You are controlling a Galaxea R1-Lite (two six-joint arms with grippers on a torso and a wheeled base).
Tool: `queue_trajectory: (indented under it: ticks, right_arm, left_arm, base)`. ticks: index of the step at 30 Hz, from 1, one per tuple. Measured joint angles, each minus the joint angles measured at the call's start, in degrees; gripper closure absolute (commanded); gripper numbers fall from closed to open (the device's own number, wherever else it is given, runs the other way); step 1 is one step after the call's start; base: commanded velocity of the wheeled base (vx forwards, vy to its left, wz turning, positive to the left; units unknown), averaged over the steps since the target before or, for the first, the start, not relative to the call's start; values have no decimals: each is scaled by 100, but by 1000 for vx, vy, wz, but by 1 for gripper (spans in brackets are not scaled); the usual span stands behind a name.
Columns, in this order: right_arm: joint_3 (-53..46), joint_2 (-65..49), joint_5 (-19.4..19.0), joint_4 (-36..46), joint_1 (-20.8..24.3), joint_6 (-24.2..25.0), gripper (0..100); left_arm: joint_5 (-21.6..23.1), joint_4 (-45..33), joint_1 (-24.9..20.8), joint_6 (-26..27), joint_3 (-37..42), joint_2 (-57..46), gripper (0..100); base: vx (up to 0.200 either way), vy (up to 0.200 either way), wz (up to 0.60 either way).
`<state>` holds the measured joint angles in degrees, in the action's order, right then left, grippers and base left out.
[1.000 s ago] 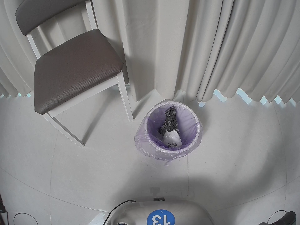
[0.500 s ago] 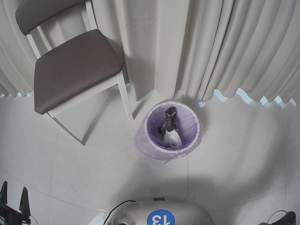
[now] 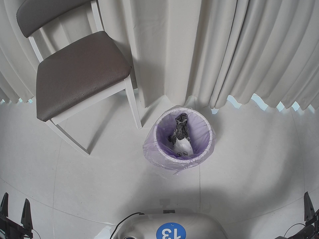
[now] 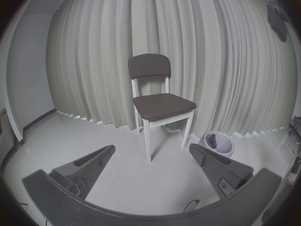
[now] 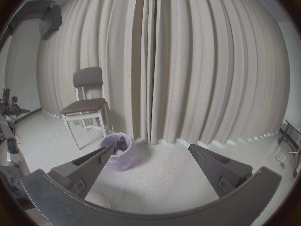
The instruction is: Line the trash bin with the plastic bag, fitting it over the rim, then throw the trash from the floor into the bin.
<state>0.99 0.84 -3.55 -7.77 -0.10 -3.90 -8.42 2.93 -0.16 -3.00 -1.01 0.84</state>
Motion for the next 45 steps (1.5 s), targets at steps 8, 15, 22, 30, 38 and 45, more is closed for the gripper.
queue_trajectory:
  ticks: [8,15,22,30,38,45]
  right_arm:
    - [5,1,104,284,0,-55,0]
    - [2,1,43,284,0,-245,0]
    - [0,1,-349,286,0,-680,0]
    - [0,6,-375,286,0,-187,0]
    - [0,6,-775,341,0,-66,0]
    - [2,6,-767,400,0,32,0]
  left_arm:
    - [35,27,-5,-55,0,1,0]
    - [27,40,0,271,0,4,0]
    - [77,60,-2,1039,0,4,0]
    - [-802,49,-5,1019,0,4,0]
    - [13,-2,-9,641,0,6,0]
    - [948,-315,-9,297,0,9,0]
  base:
    - [0,0,0]
    - [0,0,0]
    - [0,0,0]
    - [0,0,0]
    - [0,0,0]
    - [0,0,0]
